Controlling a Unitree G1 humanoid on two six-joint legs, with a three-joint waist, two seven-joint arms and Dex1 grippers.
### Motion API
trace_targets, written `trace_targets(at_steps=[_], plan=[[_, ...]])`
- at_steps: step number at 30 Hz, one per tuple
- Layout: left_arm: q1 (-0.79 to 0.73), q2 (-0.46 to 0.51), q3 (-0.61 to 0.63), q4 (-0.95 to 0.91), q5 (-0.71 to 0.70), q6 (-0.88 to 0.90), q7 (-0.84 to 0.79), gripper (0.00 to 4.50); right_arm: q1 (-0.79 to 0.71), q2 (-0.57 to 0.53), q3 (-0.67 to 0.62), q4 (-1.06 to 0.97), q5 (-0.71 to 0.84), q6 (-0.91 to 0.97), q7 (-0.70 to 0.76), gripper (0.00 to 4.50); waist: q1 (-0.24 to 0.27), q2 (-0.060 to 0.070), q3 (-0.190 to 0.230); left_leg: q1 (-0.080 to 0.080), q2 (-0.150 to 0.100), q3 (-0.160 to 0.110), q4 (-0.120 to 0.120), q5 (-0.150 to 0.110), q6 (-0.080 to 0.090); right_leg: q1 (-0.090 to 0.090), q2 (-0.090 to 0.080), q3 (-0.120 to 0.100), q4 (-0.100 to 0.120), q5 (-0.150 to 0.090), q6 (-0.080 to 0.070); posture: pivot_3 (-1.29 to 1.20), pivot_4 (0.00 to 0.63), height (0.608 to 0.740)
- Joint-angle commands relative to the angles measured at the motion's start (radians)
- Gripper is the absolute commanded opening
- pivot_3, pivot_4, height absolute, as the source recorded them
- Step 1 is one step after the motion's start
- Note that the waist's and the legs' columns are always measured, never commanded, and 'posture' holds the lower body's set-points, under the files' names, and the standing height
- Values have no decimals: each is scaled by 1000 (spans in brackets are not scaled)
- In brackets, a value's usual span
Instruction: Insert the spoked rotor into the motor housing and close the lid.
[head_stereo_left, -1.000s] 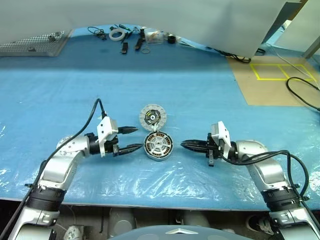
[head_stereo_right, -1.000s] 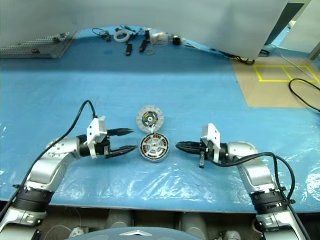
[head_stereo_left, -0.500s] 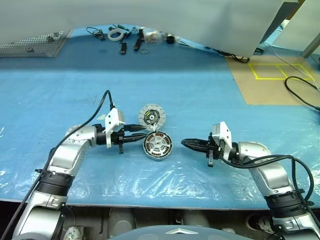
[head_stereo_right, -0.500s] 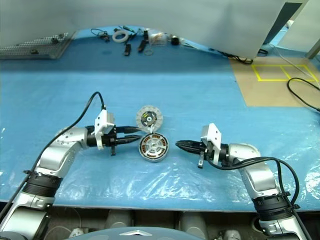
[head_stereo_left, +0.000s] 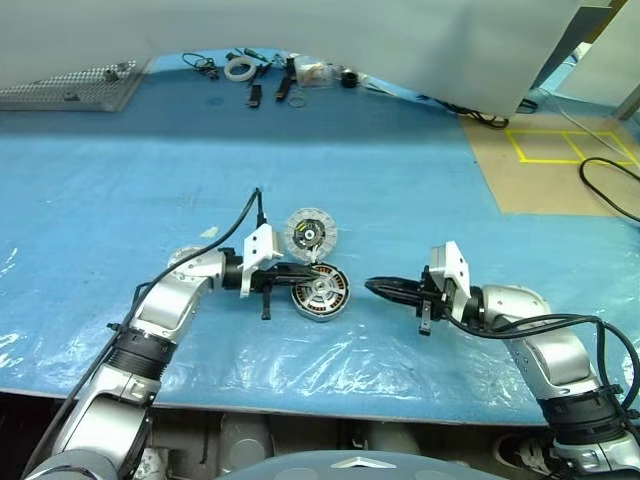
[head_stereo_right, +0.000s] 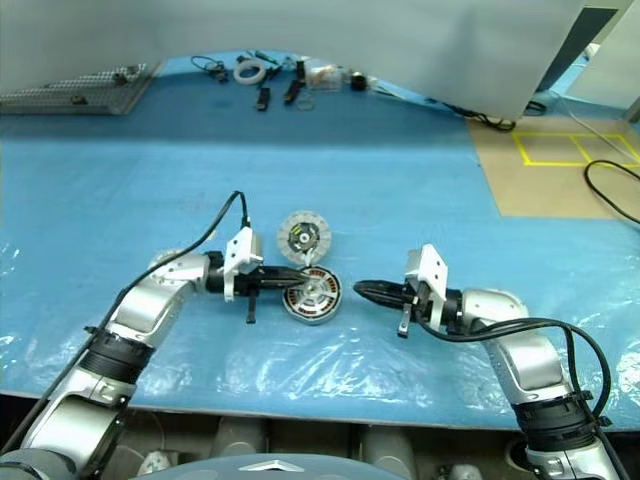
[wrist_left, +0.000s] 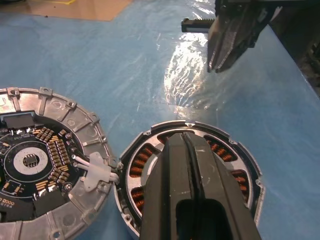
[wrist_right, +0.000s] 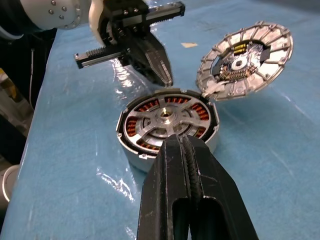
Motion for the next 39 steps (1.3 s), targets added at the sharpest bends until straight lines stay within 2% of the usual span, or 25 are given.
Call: trace_targets(at_steps=[1,7,17,23,30,34,36,39], plan=[[-46,-8,-20,26,25,-46,-25,21,20,-5,-24,-60,30,10,-13,0,0,0,0,0,0,0,0,0,0,0,0,0,0,0,0,0,150,740],[-94,-24,-19,67,21,-44,-48,21,38,-6,-34,-54,24,-2,-22,0,0,0,0,0,0,0,0,0,0,0,0,0,0,0,0,0,150,740],[-29,-25,-102,148,129,-87,-51,21,55,-2,-30,-25,7,-36,-24,0,0,1,0,0,-1,0,0,0,0,0,0,0,-1,0,0,0,150,740],[-38,-44,-107,207,159,-123,-19,21,51,1,-28,10,2,-68,-15,0,1,1,-1,3,-1,0,0,0,0,7,-2,0,-2,0,0,0,150,740],[-63,-106,25,67,-46,10,-8,21,65,1,-28,47,-2,-110,2,0,2,1,0,3,-3,0,0,0,0,8,-5,-1,-3,0,0,0,150,740],[-48,-103,23,68,-49,14,-21,21,62,3,-20,77,-10,-135,13,0,-1,1,0,1,-3,0,-2,0,0,4,-5,-2,-3,0,0,0,150,740],[-31,-91,4,60,-38,18,-37,21,60,5,-18,94,-15,-148,19,0,-2,1,0,0,-3,0,-3,0,1,2,-4,-2,-3,0,0,0,150,740],[-7,-44,-69,110,74,-54,-51,21,59,7,-17,112,-20,-163,27,0,-2,1,0,-1,-3,0,-3,1,1,2,-4,-2,-4,0,1,0,150,740]])
